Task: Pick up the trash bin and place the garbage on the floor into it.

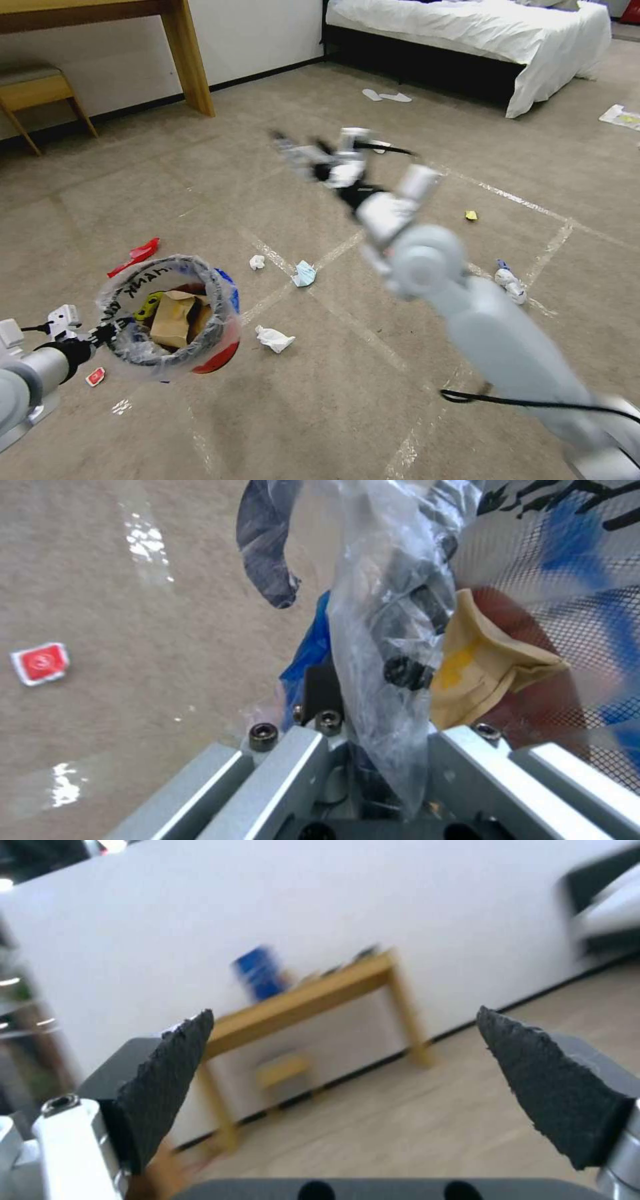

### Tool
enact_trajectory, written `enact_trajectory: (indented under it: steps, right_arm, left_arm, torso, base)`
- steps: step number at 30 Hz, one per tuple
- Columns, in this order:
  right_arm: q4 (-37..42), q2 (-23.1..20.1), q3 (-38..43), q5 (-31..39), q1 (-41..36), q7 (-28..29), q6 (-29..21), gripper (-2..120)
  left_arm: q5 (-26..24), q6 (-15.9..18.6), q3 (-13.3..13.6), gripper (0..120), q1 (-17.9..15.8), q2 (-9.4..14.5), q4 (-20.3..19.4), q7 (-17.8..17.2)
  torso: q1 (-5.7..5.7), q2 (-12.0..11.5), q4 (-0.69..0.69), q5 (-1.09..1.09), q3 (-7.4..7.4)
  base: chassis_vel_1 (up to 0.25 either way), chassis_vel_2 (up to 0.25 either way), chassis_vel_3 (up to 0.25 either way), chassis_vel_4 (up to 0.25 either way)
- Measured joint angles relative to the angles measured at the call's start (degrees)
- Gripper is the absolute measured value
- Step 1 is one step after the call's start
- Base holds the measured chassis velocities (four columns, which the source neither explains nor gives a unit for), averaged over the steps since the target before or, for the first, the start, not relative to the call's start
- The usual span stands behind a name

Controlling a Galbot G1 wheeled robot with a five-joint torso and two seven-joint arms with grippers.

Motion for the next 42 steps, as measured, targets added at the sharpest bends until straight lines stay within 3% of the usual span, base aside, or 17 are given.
enact_trajectory:
  steps: [7, 9, 17, 26, 42]
  right_arm:
    - [4.97, -1.93, 13.15, -5.35, -14.37, -2.16, 3.6, 100]
    - [6.73, -0.77, 18.61, -8.76, -19.32, -2.29, 5.87, 100]
    - [7.94, 2.87, 27.66, -18.18, -27.79, -3.59, 9.37, 100]
    - [8.61, 6.78, 28.98, -22.47, -33.22, -3.72, 10.4, 100]
    - [2.99, 7.25, 23.79, -22.88, -29.39, -3.61, 9.76, 100]
  left_arm:
    - [2.89, 0.0, -0.49, 0, 0.12, -1.42, 0.32, 0.37]
    - [4.23, 0.0, -0.5, 0, 0.09, -2.26, 0.13, 0.4]
    - [7.3, 0.0, -1.11, 0, 0.22, -3.6, 0.4, 1.02]
    - [8.94, -0.08, -2.42, 0, 0.31, -3.91, 1.97, 1.17]
    - [9.91, -0.11, -3.79, 0, 0.44, -5.48, 3.48, 1.22]
  torso:
    - [-0.01, 0.0, 0.01, 0.0, 0.0]
    - [-0.01, 0.0, 0.01, -0.02, -0.01]
    - [-0.01, 0.0, 0.02, -0.02, 0.0]
    - [-0.01, 0.0, 0.01, -0.03, 0.0]
    - [0.0, 0.0, 0.02, -0.04, 0.01]
  base:
    - [0.0, 0.0, 0.0, 0.0]
    - [0.0, 0.0, 0.0, 0.0]
    - [0.0, 0.0, 0.0, 0.0]
    - [0.0, 0.0, 0.0, 0.0]
    - [0.0, 0.0, 0.0, 0.0]
